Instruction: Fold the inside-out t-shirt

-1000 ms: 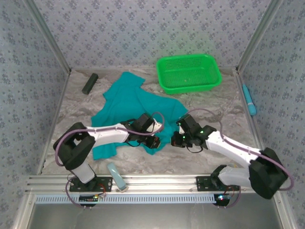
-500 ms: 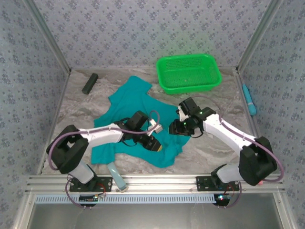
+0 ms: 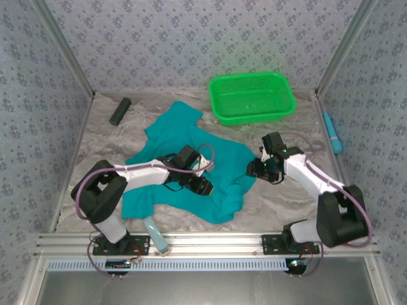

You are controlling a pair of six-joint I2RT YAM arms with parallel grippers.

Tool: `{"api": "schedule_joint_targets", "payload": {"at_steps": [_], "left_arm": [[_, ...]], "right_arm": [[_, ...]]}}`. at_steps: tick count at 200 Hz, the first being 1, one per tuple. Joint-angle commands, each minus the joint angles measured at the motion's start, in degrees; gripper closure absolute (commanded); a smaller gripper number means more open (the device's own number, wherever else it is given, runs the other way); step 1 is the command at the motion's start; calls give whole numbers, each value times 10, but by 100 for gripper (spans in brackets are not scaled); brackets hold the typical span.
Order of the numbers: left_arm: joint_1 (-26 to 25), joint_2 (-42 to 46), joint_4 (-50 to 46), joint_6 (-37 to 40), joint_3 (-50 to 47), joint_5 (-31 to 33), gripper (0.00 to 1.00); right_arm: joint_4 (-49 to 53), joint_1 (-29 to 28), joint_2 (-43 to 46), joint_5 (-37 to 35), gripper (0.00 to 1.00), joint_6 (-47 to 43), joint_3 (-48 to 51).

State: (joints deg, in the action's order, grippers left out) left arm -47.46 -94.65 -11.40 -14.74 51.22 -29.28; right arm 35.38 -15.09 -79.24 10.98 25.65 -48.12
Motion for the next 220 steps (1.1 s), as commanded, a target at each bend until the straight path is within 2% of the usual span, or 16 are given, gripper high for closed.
{"api": "schedule_joint_targets", "payload": {"at_steps": [1,16,32,63,88,94,105,112,124,135,158,171,196,208,220], "left_arm": [[-53,32,-3,65,18,-31,64],[-89,38,-2,110,15,-56,63],[-125,32,-5,144,11,-33,63],[-142,-13,-54,177,25,-25,61],[-159,-38,-53,193,27,-19,60],[-163,-48,-57,195,33,-15,60],[-166,-69,-61,198,45,-9,61],[-167,-80,-61,200,52,-10,63],[-167,-95,-57,207,61,-18,67],[-167,-104,-50,215,70,-29,77],[-170,-118,-52,247,96,-95,92],[-180,-119,-50,268,108,-120,98],[-196,-115,-54,313,130,-206,100],[-198,-111,-53,317,137,-242,100],[-198,-107,-56,316,144,-258,98]], "right_arm": [[-38,19,-43,-74,48,-39,-56],[-64,43,-92,-42,53,-51,-81],[-67,58,-147,-31,57,-58,-111],[-84,50,-213,-14,59,-42,-129],[-69,26,-238,-67,61,-35,-140],[-68,24,-242,-69,68,-35,-141],[-66,22,-248,-79,91,-35,-145],[-67,24,-250,-85,100,-38,-147],[-62,28,-247,-103,100,-44,-157],[-57,33,-238,-124,100,-48,-167],[-53,57,-225,-168,100,-60,-197],[-67,72,-226,-171,100,-80,-224],[-88,88,-244,-190,100,-121,-261],[-89,91,-255,-219,88,-133,-274],[-86,95,-266,-224,84,-139,-287]]}}
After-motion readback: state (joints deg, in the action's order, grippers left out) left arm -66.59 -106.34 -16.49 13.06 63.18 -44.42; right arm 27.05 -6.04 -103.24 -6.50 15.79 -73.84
